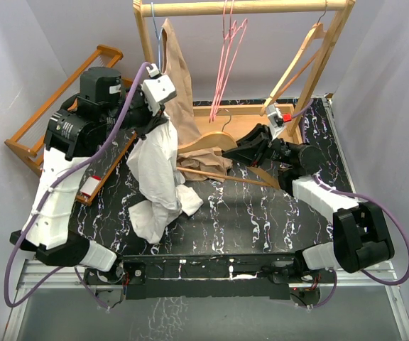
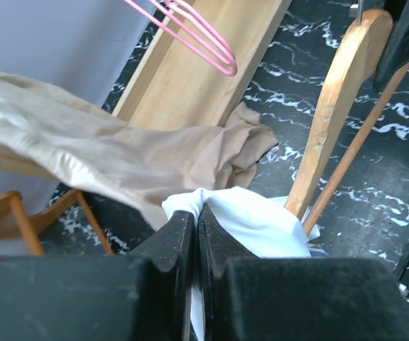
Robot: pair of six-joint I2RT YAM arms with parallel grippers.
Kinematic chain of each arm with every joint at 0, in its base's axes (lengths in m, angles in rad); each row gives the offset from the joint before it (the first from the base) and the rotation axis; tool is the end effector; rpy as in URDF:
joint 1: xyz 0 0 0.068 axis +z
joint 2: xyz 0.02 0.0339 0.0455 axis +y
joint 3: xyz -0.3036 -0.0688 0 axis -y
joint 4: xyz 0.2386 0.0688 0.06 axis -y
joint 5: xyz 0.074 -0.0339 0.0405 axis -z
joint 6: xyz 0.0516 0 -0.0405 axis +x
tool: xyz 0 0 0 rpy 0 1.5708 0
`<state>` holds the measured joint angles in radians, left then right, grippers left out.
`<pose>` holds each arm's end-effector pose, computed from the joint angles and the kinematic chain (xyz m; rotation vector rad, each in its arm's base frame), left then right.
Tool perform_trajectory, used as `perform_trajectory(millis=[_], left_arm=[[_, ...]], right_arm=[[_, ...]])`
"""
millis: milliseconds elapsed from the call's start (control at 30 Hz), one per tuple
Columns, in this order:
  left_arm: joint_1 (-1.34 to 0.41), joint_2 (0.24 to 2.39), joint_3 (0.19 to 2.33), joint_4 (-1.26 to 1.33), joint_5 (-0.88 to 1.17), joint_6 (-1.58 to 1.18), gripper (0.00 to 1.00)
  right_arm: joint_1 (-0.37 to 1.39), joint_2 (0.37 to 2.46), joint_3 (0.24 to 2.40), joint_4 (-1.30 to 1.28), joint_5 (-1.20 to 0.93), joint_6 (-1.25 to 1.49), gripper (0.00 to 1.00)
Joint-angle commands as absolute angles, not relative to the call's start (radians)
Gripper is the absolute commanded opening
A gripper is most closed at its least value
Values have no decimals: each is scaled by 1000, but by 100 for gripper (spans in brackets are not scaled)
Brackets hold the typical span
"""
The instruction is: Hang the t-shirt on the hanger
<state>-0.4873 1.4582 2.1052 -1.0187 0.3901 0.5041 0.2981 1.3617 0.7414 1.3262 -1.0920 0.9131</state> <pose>0.2148 -0.1360 0.5627 1.1372 1.5600 -0.3670 0.2355 0.1203 0.3840 -0.8195 1.1635 1.4918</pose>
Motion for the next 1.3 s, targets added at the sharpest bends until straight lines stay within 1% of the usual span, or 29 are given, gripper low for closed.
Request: perform_trajectory(millis=[0,167,267,400,500,567,700,800,1033,1167,1233,1267], left_arm=[[-485,1389,2092,-1028,289,556,0],[-482,1276,1941,-1016,248,545,0],[-479,1214,1843,-999,216,545,0],[-468,1162,1729,-969,199,552,0],[-432,1157,1676,-942,213,563,0],[-364,1172,1657,-925,284,573,0],[-136,1261,1681,-935,539,575,0],[-37,1323,1694,-941,675,597,0],[-22,1306,1595,-903,826,651,0],[-21,1292,1569,-857,906,594,0],[-22,1286,1568,-881,919,604,0],[-21,1284,1575,-900,911,613,0]], right_arm=[[300,1323,737,1336,-1066,886,8],[278,1336,731,1349,-1036,889,8],[255,1361,736,1403,-1034,925,8],[244,1402,776,1461,-1085,982,8],[244,1411,791,1444,-1126,982,8],[244,1408,795,1397,-1143,947,8],[244,1397,803,1271,-1168,851,8],[244,1388,813,1189,-1172,782,8],[243,1409,827,1176,-1153,776,8],[244,1439,832,1177,-1117,774,8],[243,1432,830,1136,-1080,743,8],[243,1419,831,1071,-1050,702,8]])
